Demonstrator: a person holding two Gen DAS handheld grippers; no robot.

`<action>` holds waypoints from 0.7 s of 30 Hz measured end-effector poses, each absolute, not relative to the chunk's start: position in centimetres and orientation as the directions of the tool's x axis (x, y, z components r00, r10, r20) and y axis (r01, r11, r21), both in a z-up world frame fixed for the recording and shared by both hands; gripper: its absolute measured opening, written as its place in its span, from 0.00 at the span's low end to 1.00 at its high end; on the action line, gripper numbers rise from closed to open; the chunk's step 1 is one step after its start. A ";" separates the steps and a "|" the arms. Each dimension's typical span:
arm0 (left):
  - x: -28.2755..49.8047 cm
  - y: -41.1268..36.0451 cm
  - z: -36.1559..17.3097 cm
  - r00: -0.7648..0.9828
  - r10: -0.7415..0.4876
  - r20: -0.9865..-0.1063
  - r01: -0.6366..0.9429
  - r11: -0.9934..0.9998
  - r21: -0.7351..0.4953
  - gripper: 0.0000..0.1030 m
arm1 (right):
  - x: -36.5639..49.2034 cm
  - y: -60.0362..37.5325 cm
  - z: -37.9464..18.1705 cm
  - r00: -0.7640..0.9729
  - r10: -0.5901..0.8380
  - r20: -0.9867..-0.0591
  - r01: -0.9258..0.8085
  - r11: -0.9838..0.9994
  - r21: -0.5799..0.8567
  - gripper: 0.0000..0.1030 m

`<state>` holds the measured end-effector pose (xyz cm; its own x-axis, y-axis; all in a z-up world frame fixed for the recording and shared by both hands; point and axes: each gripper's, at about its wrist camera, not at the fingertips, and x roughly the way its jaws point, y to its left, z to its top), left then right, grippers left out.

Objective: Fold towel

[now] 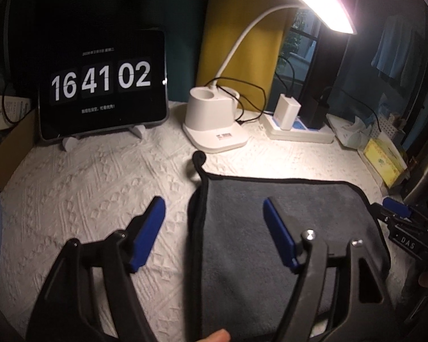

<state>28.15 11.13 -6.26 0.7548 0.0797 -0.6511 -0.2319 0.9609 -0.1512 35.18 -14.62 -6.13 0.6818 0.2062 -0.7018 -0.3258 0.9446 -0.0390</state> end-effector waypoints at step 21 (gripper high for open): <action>21.6 9.7 -4.1 0.799 0.078 -0.596 -0.211 0.965 -0.157 0.73 | 29.1 -14.6 -4.4 0.706 0.225 -0.672 -0.346 0.937 -0.049 0.44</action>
<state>21.61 9.69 -4.09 0.7991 0.0778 -0.5961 -0.2107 0.9649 -0.1566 29.06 -14.56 -4.41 0.7059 0.2254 -0.6715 -0.3457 0.9371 -0.0489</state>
